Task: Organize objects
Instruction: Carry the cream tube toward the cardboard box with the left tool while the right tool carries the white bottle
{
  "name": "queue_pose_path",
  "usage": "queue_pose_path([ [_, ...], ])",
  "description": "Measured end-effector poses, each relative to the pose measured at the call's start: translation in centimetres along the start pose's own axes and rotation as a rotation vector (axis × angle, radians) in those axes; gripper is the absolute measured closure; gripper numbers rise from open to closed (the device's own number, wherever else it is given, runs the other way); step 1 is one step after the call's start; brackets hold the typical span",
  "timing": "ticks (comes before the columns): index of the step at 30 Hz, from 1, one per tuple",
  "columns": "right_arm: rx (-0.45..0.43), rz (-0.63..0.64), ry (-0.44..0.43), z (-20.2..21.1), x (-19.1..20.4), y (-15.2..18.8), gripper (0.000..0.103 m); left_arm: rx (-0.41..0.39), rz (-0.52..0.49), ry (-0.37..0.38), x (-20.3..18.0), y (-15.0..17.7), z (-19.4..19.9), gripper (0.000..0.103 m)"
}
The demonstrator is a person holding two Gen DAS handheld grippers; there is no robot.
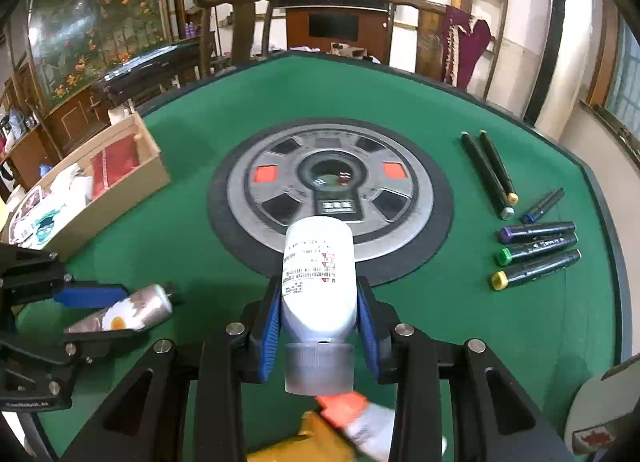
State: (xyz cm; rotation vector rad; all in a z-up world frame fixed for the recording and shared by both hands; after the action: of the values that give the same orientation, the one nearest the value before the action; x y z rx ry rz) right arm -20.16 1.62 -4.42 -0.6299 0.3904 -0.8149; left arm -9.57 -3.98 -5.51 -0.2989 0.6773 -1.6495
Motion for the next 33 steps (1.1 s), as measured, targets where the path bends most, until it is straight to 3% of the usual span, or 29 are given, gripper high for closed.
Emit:
queue_pose_path([
  [3, -0.002, 0.015, -0.011, 0.4, 1.4, 0.2, 0.067, -0.007, 0.017, 0.011, 0.4, 0.0, 0.5, 0.072],
  [13, -0.015, 0.023, -0.035, 1.7, 3.4, 0.8, 0.067, 0.088, -0.022, -0.040, 0.7, 0.1, -1.4, 0.072],
  [18, -0.021, 0.002, -0.033, 2.1, 2.9, 1.0, 0.067, 0.108, -0.052, -0.070, 0.5, -0.9, -2.4, 0.065],
  [19, -0.021, -0.001, -0.034, 2.2, 2.8, 1.0, 0.067, 0.106, -0.056, -0.076, 0.5, -0.9, -2.5, 0.066],
  [20, -0.024, -0.003, -0.034, 2.3, 2.8, 1.0, 0.067, 0.102, -0.061, -0.077, 0.4, -1.0, -2.5, 0.075],
  [27, -0.044, 0.005, -0.036, 3.0, 3.0, 0.7, 0.067, 0.071, -0.008, -0.019, 0.5, -0.4, -1.6, 0.075],
  [33, -0.053, 0.015, -0.045, 3.3, 3.7, 0.6, 0.067, -0.002, 0.065, 0.019, 1.3, -0.2, 1.4, 0.075],
])
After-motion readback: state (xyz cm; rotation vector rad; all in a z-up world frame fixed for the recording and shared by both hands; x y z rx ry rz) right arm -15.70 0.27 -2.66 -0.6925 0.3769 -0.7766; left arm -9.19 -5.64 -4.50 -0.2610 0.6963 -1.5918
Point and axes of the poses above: each gripper's, at about its wrist camera, not at the fingertips, and z roughly against the way its jaws point, x to its left, y to its underside, the point moved 9 cm from there along -z, roughly the way its jaws point, and after that the axes turned 5 degrees about y, right-handed, at the moved point
